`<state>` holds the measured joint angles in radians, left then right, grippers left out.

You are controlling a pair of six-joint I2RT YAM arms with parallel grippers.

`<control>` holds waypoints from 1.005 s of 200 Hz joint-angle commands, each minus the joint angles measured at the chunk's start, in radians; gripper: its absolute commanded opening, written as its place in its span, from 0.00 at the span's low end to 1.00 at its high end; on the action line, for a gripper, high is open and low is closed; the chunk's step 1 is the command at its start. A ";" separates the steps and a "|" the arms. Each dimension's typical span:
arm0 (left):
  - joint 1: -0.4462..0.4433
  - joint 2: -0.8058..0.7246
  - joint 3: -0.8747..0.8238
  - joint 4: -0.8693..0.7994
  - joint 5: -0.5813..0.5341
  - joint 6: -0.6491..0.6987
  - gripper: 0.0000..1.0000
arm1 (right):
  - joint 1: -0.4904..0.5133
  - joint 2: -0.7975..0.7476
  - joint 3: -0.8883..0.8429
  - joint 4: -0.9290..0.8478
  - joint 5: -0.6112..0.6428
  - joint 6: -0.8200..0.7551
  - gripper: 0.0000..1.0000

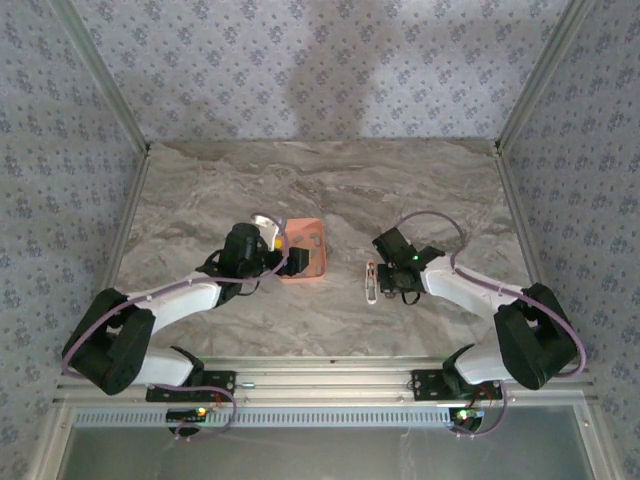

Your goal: Load the staples into the stapler

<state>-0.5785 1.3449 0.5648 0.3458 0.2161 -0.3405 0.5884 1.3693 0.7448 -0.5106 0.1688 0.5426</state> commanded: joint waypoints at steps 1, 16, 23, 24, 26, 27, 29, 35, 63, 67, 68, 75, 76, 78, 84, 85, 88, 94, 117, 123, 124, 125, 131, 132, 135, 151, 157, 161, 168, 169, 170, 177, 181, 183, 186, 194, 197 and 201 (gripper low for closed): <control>-0.007 -0.006 0.015 0.022 0.000 0.017 0.93 | -0.001 0.007 -0.019 0.004 0.014 0.023 0.17; -0.007 -0.008 0.014 0.021 0.001 0.018 0.93 | 0.000 0.007 -0.021 0.004 0.012 0.025 0.17; -0.007 -0.008 0.014 0.021 0.000 0.018 0.93 | 0.000 0.007 -0.023 0.005 0.011 0.026 0.17; -0.007 -0.008 0.014 0.021 0.000 0.018 0.93 | 0.000 0.008 -0.024 0.005 0.010 0.026 0.17; -0.007 -0.008 0.014 0.021 0.000 0.018 0.93 | -0.001 0.007 -0.023 0.006 0.010 0.026 0.17; -0.007 -0.007 0.014 0.021 0.000 0.018 0.93 | -0.001 0.007 -0.023 0.005 0.011 0.026 0.17; -0.007 -0.008 0.012 0.021 -0.001 0.018 0.93 | 0.000 0.006 -0.023 0.005 0.009 0.026 0.17; -0.006 -0.007 0.012 0.021 0.000 0.018 0.93 | 0.001 0.007 -0.023 0.005 0.007 0.025 0.17; -0.007 -0.007 0.010 0.020 0.000 0.020 0.93 | 0.008 0.007 -0.017 0.007 0.005 0.027 0.17; -0.007 -0.007 0.010 0.020 0.000 0.021 0.93 | 0.009 0.007 -0.015 0.005 0.005 0.028 0.17; -0.007 -0.006 0.010 0.020 0.000 0.021 0.93 | 0.010 0.007 -0.014 0.005 0.005 0.028 0.17; -0.006 -0.007 0.010 0.020 0.000 0.021 0.93 | 0.011 0.006 -0.012 0.002 0.006 0.027 0.16; -0.007 -0.007 0.010 0.020 0.000 0.021 0.93 | 0.011 0.005 -0.012 0.001 0.007 0.027 0.16; -0.006 -0.007 0.010 0.020 0.000 0.021 0.93 | 0.011 0.005 -0.009 -0.001 0.007 0.028 0.16; -0.007 -0.008 0.009 0.019 0.000 0.021 0.93 | 0.013 0.004 -0.007 -0.003 0.009 0.028 0.16; -0.006 -0.007 0.009 0.019 0.000 0.021 0.93 | 0.013 0.003 -0.005 -0.003 0.009 0.028 0.16; -0.007 -0.007 0.009 0.018 0.000 0.022 0.93 | 0.014 0.004 -0.003 -0.005 0.010 0.028 0.16; -0.007 -0.007 0.010 0.018 0.000 0.023 0.93 | 0.016 0.002 0.000 -0.008 0.011 0.029 0.16; -0.007 -0.010 0.007 0.017 -0.002 0.025 0.93 | 0.021 -0.010 0.023 -0.030 0.021 0.027 0.16; -0.007 -0.009 0.007 0.018 -0.001 0.027 0.93 | 0.022 -0.013 0.028 -0.031 0.022 0.027 0.16; -0.007 -0.009 0.007 0.018 -0.001 0.027 0.93 | 0.022 -0.014 0.029 -0.031 0.022 0.028 0.16; -0.006 -0.010 0.007 0.017 -0.002 0.026 0.93 | 0.021 -0.014 0.029 -0.032 0.021 0.028 0.16; -0.007 -0.007 0.007 0.016 -0.001 0.028 0.93 | 0.022 -0.016 0.032 -0.031 0.022 0.027 0.16; -0.007 -0.007 0.007 0.016 -0.001 0.028 0.93 | 0.023 -0.016 0.032 -0.031 0.022 0.028 0.16; -0.007 -0.007 0.007 0.016 -0.001 0.029 0.93 | 0.022 -0.016 0.032 -0.033 0.021 0.028 0.16; -0.007 -0.009 0.007 0.013 -0.001 0.030 0.93 | 0.022 -0.013 0.031 -0.031 0.023 0.029 0.16; -0.007 -0.009 0.007 0.015 -0.001 0.032 0.93 | 0.022 -0.009 0.030 -0.032 0.019 0.032 0.17; -0.007 -0.009 0.007 0.014 -0.001 0.032 0.93 | 0.022 -0.006 0.031 -0.034 0.017 0.032 0.16; -0.007 -0.009 0.007 0.014 -0.003 0.032 0.93 | 0.022 -0.002 0.032 -0.036 0.015 0.031 0.16; -0.007 -0.009 0.007 0.014 -0.003 0.032 0.93 | 0.022 0.000 0.032 -0.036 0.015 0.030 0.16; -0.007 -0.009 0.006 0.014 -0.004 0.032 0.93 | 0.021 0.000 0.032 -0.037 0.015 0.031 0.16; -0.007 -0.010 0.007 0.012 -0.004 0.032 0.93 | 0.022 0.003 0.034 -0.038 0.017 0.030 0.16; -0.006 -0.009 0.006 0.011 -0.003 0.033 0.93 | 0.022 0.005 0.032 -0.037 0.016 0.030 0.16; -0.007 -0.009 0.006 0.012 -0.003 0.034 0.93 | 0.022 0.005 0.032 -0.036 0.015 0.029 0.16; -0.007 -0.009 0.006 0.011 -0.003 0.033 0.93 | 0.022 0.006 0.031 -0.036 0.015 0.028 0.16; -0.007 -0.009 0.006 0.011 -0.004 0.033 0.93 | 0.022 0.010 0.030 -0.036 0.014 0.029 0.16; -0.007 -0.009 0.005 0.011 -0.004 0.033 0.93 | 0.022 0.011 0.030 -0.035 0.012 0.029 0.16; -0.007 -0.009 0.006 0.011 -0.003 0.034 0.93 | 0.022 0.013 0.029 -0.034 0.011 0.030 0.16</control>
<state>-0.5785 1.3449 0.5648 0.3447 0.2161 -0.3283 0.6029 1.3693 0.7528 -0.5163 0.1692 0.5571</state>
